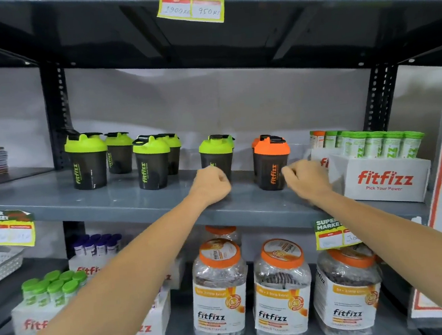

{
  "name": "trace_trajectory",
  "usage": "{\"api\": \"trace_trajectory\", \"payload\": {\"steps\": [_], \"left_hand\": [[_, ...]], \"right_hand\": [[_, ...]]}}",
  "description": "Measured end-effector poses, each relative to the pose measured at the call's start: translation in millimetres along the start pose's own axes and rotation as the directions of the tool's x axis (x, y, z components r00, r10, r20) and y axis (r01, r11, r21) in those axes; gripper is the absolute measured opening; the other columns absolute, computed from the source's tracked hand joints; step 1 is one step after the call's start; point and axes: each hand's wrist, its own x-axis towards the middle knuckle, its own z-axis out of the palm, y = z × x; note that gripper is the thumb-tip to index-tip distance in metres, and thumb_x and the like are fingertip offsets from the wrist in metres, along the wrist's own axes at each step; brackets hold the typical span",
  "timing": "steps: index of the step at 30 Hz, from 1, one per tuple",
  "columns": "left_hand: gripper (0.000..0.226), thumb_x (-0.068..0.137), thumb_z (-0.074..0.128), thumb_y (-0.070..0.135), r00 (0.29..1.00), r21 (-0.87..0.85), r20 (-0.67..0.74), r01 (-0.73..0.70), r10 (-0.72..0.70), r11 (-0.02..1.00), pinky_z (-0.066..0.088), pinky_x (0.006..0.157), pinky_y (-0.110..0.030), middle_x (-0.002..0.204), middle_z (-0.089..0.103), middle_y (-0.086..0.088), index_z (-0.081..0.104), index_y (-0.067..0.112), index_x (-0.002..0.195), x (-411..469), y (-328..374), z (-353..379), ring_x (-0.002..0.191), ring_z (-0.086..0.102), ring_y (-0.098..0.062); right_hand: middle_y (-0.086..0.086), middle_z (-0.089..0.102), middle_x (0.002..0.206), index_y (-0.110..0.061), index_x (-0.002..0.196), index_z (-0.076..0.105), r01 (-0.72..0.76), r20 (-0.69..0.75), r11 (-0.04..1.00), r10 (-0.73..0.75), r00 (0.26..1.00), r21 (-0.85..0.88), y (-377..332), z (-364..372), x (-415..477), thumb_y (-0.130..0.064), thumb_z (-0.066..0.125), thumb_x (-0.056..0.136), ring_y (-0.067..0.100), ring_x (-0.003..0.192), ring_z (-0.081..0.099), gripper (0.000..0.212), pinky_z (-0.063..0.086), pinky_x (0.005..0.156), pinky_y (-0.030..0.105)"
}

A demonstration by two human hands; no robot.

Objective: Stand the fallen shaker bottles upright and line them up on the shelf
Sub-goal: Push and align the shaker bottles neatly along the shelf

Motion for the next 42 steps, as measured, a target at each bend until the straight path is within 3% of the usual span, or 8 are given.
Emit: {"api": "trace_trajectory", "payload": {"steps": [4,10,15,19,23,28,39,42], "left_hand": [[0.021,0.080,0.047,0.007,0.994,0.019,-0.045,0.106,-0.105,0.994,0.056,0.067,-0.034,0.082,0.070,-0.014,0.067,0.000,0.085,11,-35,-34,0.076,0.063,-0.028],[0.047,0.090,0.042,0.006,0.951,-0.001,0.223,0.220,-0.214,0.976,0.030,0.053,-0.025,0.072,0.057,-0.008,0.044,0.007,0.137,22,-55,-48,0.058,0.041,-0.020],[0.065,0.085,0.038,0.004,0.945,-0.001,0.305,0.126,-0.120,0.992,0.033,0.050,-0.022,0.110,0.052,-0.009,0.032,0.012,0.149,32,-59,-44,0.066,0.050,-0.023],[0.062,0.088,0.035,-0.002,0.938,-0.021,0.344,0.056,-0.045,0.998,0.031,0.039,-0.016,0.146,0.046,-0.007,0.033,0.012,0.148,34,-58,-42,0.051,0.042,-0.013],[0.062,0.086,0.034,-0.005,0.937,-0.060,0.350,0.045,-0.021,0.997,0.034,0.041,-0.016,0.143,0.051,-0.001,0.042,0.013,0.145,34,-61,-41,0.056,0.049,-0.012],[0.062,0.079,0.039,-0.004,0.945,-0.098,0.326,0.044,-0.010,0.994,0.041,0.050,-0.021,0.136,0.058,-0.001,0.051,0.014,0.138,29,-64,-41,0.101,0.065,-0.019],[0.071,0.064,0.035,0.011,0.941,-0.070,0.338,0.030,-0.004,0.997,0.043,0.057,-0.024,0.130,0.063,-0.001,0.058,0.019,0.131,32,-69,-41,0.112,0.064,-0.025],[0.061,0.069,0.040,0.017,0.939,0.028,0.345,0.002,-0.011,1.000,0.051,0.073,-0.029,0.125,0.066,-0.005,0.060,0.021,0.127,24,-62,-46,0.110,0.064,-0.026]], "right_hand": [[-0.003,0.061,0.063,-0.024,0.066,0.060,0.053,0.142,0.988,-0.074,0.987,0.143,-34,12,-3,-0.033,0.045,0.078,0.021,0.065,0.058,0.022,0.053,0.066,0.039],[0.008,0.059,0.066,-0.006,0.124,0.052,-0.334,0.339,0.904,0.236,0.911,0.267,-103,50,19,-0.012,0.043,0.087,0.022,0.050,0.056,0.039,0.041,0.049,0.023],[0.015,0.063,0.122,-0.012,0.121,0.053,-0.305,0.393,0.951,0.261,0.882,0.054,-113,61,24,-0.021,0.043,0.086,0.034,0.108,0.060,0.038,0.047,0.085,0.036],[0.009,0.059,0.134,-0.022,0.128,0.055,-0.227,0.436,0.973,0.215,0.874,-0.024,-116,63,25,-0.022,0.043,0.084,0.034,0.120,0.056,0.046,0.048,0.095,0.041],[0.009,0.060,0.134,-0.025,0.129,0.056,-0.225,0.427,0.974,0.210,0.880,-0.015,-116,63,22,-0.024,0.041,0.087,0.036,0.120,0.055,0.045,0.047,0.098,0.045],[0.009,0.060,0.134,-0.025,0.130,0.057,-0.242,0.415,0.970,0.209,0.885,0.027,-115,61,20,-0.025,0.040,0.092,0.035,0.121,0.054,0.042,0.046,0.100,0.044],[0.011,0.061,0.129,-0.018,0.123,0.060,-0.211,0.430,0.977,0.203,0.880,-0.030,-114,61,19,-0.025,0.040,0.094,0.035,0.118,0.056,0.036,0.047,0.095,0.042],[0.016,0.065,0.121,-0.010,0.109,0.065,-0.214,0.381,0.977,0.203,0.902,-0.012,-112,63,18,-0.020,0.043,0.091,0.037,0.111,0.059,0.031,0.050,0.090,0.041]]}}
